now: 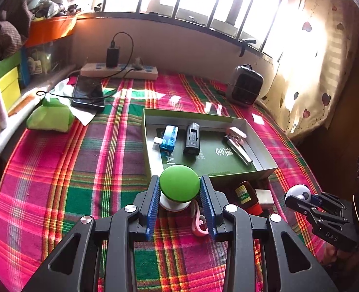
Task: Organize rigid objects
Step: 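Lift the green object and panda ball and carry both over the green box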
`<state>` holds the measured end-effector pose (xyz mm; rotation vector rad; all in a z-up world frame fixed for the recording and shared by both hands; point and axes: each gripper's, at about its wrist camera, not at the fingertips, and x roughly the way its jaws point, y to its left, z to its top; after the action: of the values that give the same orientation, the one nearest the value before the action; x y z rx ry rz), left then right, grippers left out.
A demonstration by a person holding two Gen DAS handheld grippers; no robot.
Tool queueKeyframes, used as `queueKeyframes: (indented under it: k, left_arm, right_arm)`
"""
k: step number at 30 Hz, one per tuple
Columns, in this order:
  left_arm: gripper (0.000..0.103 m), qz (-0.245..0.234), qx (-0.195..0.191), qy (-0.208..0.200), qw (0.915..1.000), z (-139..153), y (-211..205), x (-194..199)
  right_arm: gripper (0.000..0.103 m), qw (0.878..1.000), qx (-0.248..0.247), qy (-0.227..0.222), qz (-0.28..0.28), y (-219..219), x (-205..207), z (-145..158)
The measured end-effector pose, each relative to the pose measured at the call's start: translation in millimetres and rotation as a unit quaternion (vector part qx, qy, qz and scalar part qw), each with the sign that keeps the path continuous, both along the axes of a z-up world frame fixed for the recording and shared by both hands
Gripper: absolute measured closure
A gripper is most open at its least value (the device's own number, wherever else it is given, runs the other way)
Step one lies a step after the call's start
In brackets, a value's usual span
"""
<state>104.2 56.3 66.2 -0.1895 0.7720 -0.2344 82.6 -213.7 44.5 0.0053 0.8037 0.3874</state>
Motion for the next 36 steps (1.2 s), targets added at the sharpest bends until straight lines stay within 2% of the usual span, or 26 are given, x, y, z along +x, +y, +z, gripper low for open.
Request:
queueKeyframes:
  k: [14, 36]
  left_arm:
    - [0.071, -0.012, 0.005, 0.003, 0.9999, 4, -9, 36]
    - [0.071, -0.016, 0.01, 0.035, 0.9992, -20, -17, 82]
  right_arm:
    - [0.074, 1.0, 0.002, -0.013, -0.008, -5, 38, 16]
    - [0.074, 0.999, -0.035, -0.007, -0.025, 7, 113, 1]
